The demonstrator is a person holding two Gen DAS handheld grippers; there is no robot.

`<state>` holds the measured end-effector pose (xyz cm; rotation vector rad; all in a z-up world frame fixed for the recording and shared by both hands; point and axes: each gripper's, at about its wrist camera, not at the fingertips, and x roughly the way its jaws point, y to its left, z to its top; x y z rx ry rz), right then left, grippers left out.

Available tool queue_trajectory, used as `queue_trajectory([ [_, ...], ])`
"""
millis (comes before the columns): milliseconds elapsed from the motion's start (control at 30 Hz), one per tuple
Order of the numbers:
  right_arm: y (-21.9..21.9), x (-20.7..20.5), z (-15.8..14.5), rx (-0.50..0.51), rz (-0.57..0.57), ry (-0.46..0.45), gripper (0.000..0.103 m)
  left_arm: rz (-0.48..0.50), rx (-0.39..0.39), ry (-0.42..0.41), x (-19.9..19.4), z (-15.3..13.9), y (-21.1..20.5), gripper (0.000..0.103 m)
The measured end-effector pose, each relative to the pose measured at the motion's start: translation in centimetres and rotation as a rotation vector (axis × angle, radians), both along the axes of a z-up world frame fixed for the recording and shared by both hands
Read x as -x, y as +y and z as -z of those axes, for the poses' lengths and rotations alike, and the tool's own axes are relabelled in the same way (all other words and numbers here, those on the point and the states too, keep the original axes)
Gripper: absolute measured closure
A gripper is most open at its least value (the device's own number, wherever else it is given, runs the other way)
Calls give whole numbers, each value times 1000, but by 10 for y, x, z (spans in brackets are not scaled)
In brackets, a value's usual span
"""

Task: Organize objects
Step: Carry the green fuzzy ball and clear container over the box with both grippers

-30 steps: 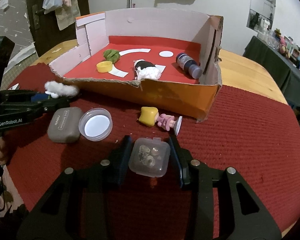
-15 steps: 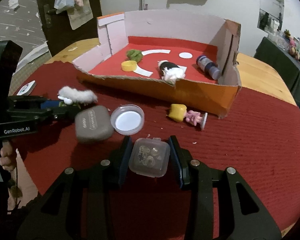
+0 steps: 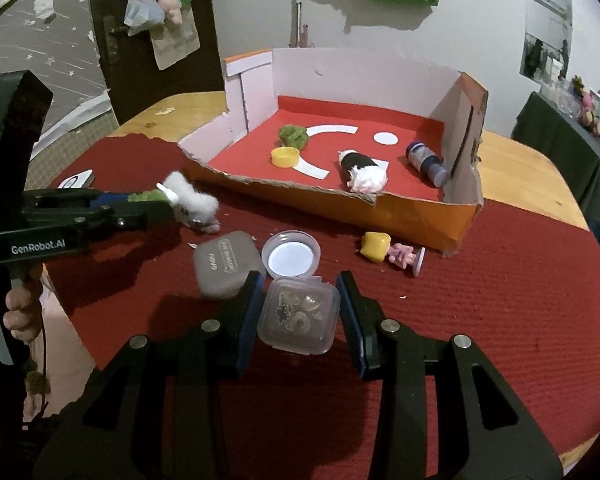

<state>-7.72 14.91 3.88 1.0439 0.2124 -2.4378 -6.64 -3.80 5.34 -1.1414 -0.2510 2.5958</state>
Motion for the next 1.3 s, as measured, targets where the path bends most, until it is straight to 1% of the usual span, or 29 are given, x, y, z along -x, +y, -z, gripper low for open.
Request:
queue_trajectory([
  [300, -1, 0, 1, 12, -6, -8, 67, 6, -2, 4, -3, -2, 2, 77],
  [600, -1, 0, -6, 32, -13, 4, 67, 29, 0, 56, -6, -22, 11, 77],
  [1000, -3, 3, -9, 34, -19, 6, 67, 29, -2, 36, 0, -16, 13, 77],
  [1300, -5, 13, -15, 35, -29, 18, 67, 34, 10, 40, 8, -17, 13, 77],
])
